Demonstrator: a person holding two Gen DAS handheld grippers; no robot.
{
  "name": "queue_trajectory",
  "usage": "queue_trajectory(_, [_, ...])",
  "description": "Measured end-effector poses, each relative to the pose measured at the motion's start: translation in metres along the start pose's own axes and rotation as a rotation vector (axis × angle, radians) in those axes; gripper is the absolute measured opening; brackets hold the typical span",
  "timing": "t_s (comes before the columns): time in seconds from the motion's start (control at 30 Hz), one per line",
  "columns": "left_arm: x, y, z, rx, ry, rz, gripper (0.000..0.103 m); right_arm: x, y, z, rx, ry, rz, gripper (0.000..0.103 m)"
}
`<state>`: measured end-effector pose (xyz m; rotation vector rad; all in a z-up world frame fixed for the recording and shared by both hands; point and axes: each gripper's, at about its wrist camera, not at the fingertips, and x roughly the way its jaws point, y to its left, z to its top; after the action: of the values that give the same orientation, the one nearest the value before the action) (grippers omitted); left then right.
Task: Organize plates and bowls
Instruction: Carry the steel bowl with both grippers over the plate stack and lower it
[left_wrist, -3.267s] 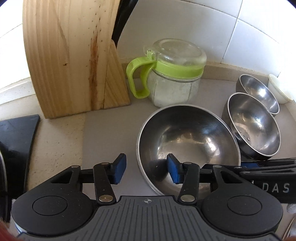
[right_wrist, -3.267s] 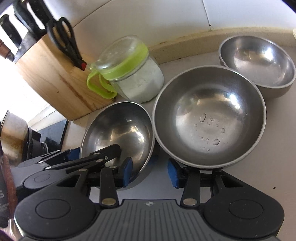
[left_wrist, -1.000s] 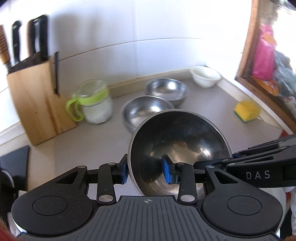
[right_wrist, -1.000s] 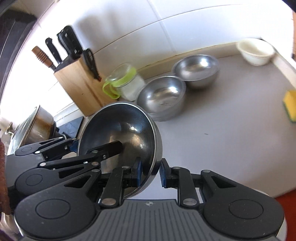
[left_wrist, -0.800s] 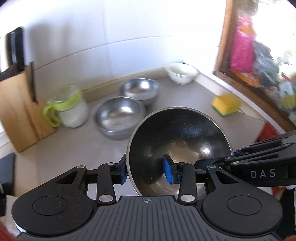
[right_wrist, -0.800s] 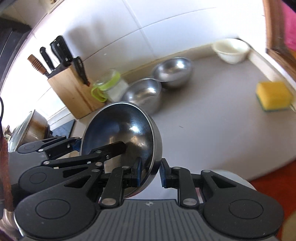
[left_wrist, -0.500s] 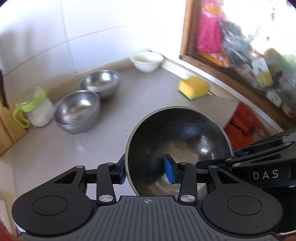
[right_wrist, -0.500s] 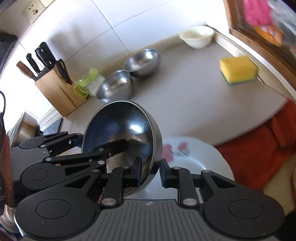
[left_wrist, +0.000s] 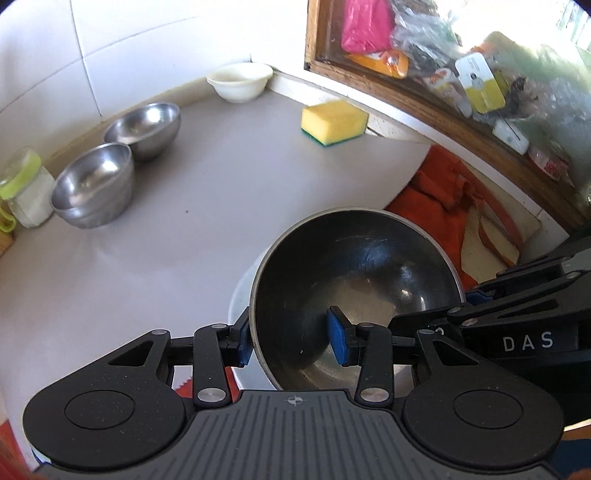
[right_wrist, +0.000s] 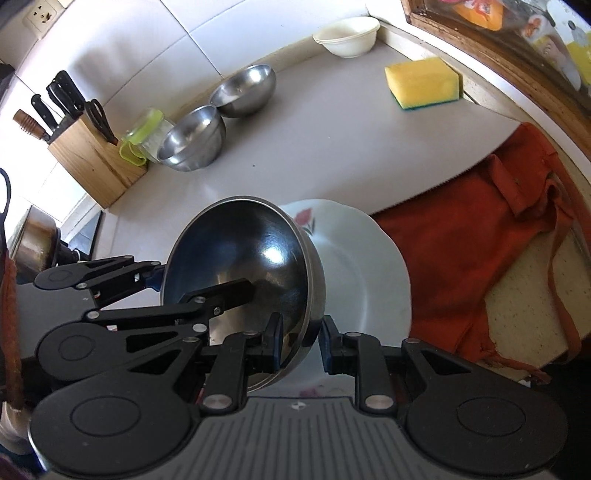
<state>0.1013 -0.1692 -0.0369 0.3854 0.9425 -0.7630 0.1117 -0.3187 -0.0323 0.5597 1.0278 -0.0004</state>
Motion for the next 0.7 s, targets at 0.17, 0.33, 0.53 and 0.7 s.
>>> queue_trajectory(0.17, [0.0,0.0,-0.003,-0.011,0.007,0.008,0.045,-0.005,0.0,-0.002,-0.041,-0.018,-0.045,0.03])
queue_trajectory(0.33, [-0.005,0.007,-0.001,-0.031,-0.011,0.021,0.045,-0.014,-0.003,-0.002,-0.066,-0.046,-0.086,0.031])
queue_trajectory(0.53, [-0.01,0.019,0.0,-0.057,-0.022,0.025,0.05,-0.025,-0.009,0.002,-0.047,-0.084,-0.106,0.031])
queue_trajectory(0.7, [-0.015,0.035,0.001,-0.094,-0.021,-0.006,0.05,-0.032,-0.004,0.011,-0.051,-0.121,-0.123,0.031])
